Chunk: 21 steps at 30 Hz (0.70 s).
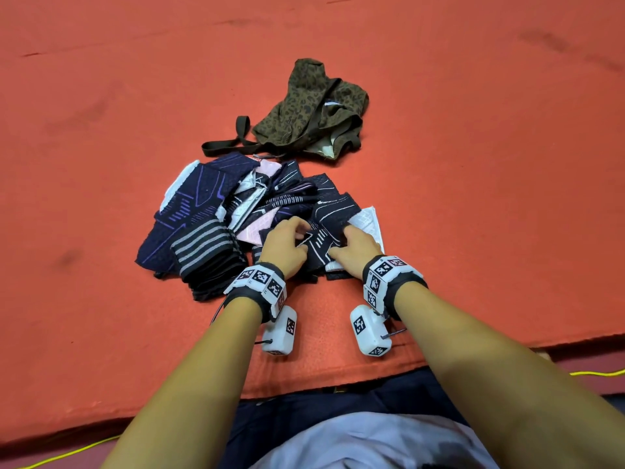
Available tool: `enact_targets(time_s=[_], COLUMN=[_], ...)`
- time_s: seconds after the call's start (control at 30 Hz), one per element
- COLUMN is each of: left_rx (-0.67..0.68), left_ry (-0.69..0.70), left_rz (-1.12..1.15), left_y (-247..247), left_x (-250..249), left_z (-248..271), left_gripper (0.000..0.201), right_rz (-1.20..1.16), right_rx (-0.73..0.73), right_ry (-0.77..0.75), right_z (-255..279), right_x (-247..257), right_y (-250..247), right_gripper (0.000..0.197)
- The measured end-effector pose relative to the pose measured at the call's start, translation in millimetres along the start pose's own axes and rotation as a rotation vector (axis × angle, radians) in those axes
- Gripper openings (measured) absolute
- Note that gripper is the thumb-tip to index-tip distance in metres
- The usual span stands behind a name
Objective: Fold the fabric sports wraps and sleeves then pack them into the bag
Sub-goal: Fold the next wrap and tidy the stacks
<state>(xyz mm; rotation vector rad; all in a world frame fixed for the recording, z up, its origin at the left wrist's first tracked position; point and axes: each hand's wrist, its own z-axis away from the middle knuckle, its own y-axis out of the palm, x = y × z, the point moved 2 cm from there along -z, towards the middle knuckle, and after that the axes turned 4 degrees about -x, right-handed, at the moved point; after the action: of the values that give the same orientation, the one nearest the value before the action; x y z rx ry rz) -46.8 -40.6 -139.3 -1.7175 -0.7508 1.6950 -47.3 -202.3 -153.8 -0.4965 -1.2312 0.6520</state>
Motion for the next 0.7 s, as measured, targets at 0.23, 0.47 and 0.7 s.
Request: enact_targets(time_s=[0.23,0.47,0.7], left_rx=[-0.154,-0.176,-0.189], left_ry=[-0.263,-0.180,-0.102], left_rz=[0.412,0.098,-0.037], left_y=[-15.8,-29.3,-32.5], left_x=[1.2,4.3,7.6], left_z=[-2.0,0.8,2.1], left_gripper=[0.033,0.035,0.034], right_rz=[0.162,0.167,0.090], right_rx=[0.043,0.041,0.087], right_ry=[-0.210,-0.205,-0.096], right_z=[7.0,4.5,0.6], right_x=[4.3,5.2,6.5], right_y=[4.7,6.8,6.9], right_gripper=[0.065,0.061,0.073])
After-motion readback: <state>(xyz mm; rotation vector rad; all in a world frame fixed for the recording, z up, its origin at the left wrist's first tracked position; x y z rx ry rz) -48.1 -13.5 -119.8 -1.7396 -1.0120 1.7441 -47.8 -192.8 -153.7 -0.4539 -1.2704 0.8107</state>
